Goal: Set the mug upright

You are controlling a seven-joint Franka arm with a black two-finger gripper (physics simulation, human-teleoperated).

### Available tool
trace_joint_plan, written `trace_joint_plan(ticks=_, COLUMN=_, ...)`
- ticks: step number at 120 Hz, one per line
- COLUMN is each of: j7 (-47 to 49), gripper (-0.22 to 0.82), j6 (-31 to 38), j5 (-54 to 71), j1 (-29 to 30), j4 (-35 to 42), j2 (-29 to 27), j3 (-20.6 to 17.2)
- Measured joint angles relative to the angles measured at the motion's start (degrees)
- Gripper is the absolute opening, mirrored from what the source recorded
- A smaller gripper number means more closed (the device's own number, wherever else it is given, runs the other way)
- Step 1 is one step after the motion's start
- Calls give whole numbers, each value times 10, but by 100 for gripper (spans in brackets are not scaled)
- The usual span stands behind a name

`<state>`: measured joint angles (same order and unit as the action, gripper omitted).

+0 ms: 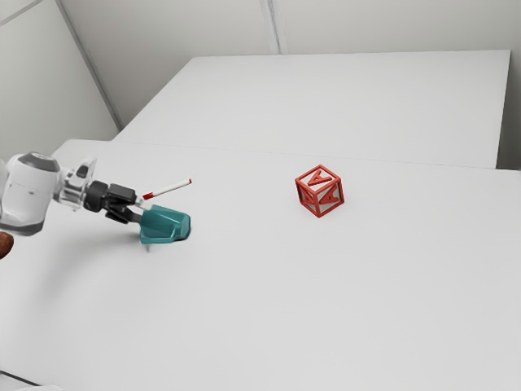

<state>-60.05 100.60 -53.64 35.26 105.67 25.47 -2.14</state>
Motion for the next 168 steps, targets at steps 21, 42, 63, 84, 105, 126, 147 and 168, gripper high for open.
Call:
trace_joint_plan(ticks=21, j7=-23, gripper=58, j6=-11, j5=-15, j1=-6, j4=0, j2=6, j3=-1)
trace_joint_plan(ticks=42, j7=-40, gripper=56, j6=-20, j5=-26, j1=-10, j4=0, j2=11, j3=-5)
trace_joint_plan(ticks=63, j7=-52, gripper=36, j6=-28, j5=-33, j1=-10, j4=3, j2=12, j3=-6)
trace_joint_plan(ticks=84, j7=-61, gripper=6, j6=-31, j5=-34, j1=-10, j4=3, j2=11, j3=-6)
trace_joint_plan(ticks=105, j7=-67, gripper=-9, j6=-32, j5=-35, j1=-10, j4=3, j2=11, j3=-6)
trace_joint_plan(ticks=126, j7=-71, gripper=-14, j6=-31, j5=-35, j1=-10, j4=3, j2=8, j3=-6)
trace_joint_plan(ticks=147, j7=-74, gripper=-15, j6=-31, j5=-34, j1=-10, j4=3, j2=-5, j3=-12)
trace_joint_plan(ticks=168, j7=-74, gripper=-15, j6=-30, j5=-27, j1=-20, j4=8, j2=-43, j3=-19)
